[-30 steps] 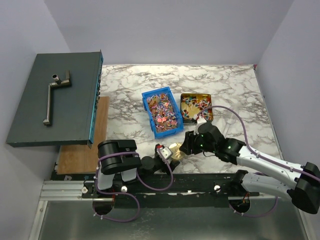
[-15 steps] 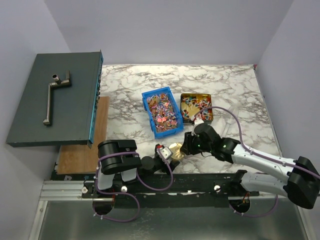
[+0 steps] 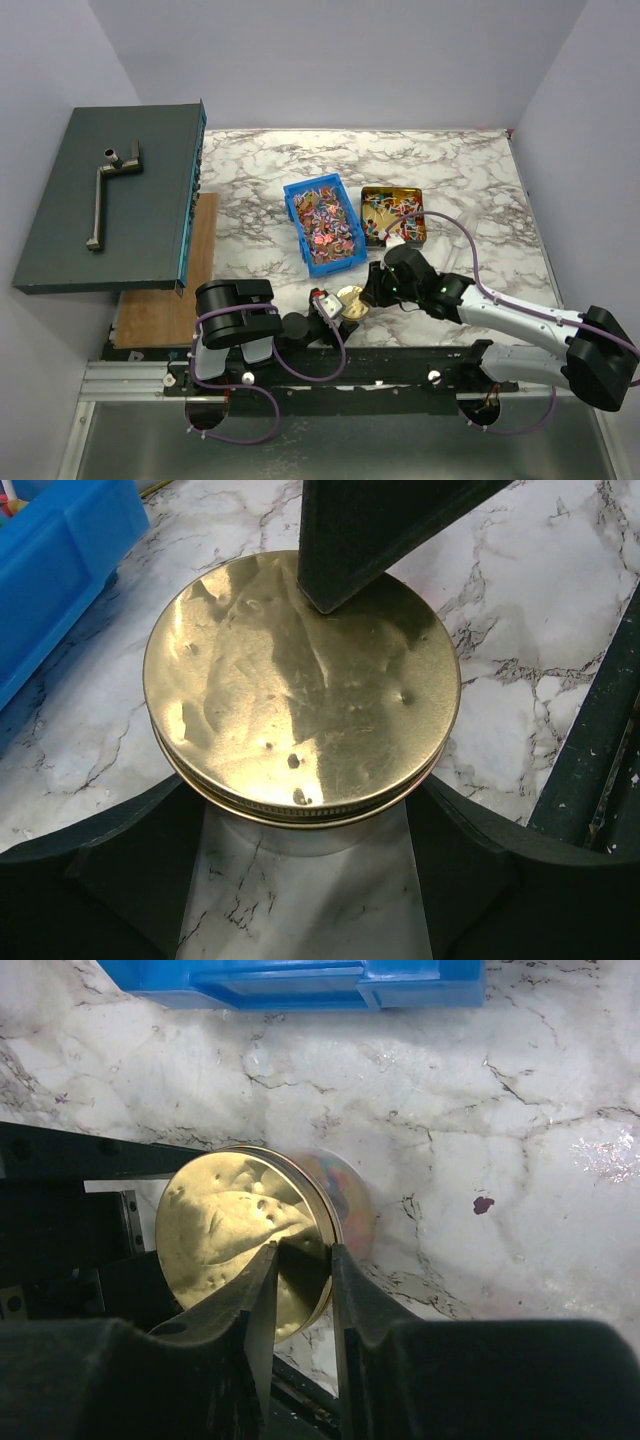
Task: Pack the candies
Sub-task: Screw the bottle lid onto the packing bottle.
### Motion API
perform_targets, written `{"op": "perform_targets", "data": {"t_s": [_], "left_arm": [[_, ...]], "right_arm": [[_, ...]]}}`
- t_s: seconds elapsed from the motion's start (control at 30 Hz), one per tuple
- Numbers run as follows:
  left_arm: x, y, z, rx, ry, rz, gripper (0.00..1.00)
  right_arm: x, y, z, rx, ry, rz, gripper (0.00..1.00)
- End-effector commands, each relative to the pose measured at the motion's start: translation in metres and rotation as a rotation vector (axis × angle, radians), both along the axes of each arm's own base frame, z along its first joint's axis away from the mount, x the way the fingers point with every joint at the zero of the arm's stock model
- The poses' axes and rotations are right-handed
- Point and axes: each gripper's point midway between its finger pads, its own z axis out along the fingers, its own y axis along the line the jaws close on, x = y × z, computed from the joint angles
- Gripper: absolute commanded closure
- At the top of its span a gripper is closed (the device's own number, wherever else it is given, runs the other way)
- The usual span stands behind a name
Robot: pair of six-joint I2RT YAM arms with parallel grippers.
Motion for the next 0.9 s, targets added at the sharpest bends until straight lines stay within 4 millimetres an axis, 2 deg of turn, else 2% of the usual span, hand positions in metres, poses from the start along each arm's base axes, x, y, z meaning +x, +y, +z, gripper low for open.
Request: {"op": "perform_targets", "data": {"t_s": [0.0,0.23,0.87], "left_arm": [[-0.009,-0.003,0.005,-0.046,0.018,-0.029,0.35],[-0.001,0.001,0.003,-0.046,0.022,0.026,0.35],[0.009,0.011,-0.002,-0.039,0.029,0.111,0.35]], "right_arm": [[0.003,0.000,-0.005,-0.024,-0.012,0.000,0.77],[-0.013,-0.014,-0.019,-0.080,0.041,0.033,0.83],[-0.076,-0.010,-0.036,-0.029,0.261,0.103,0.90]]}}
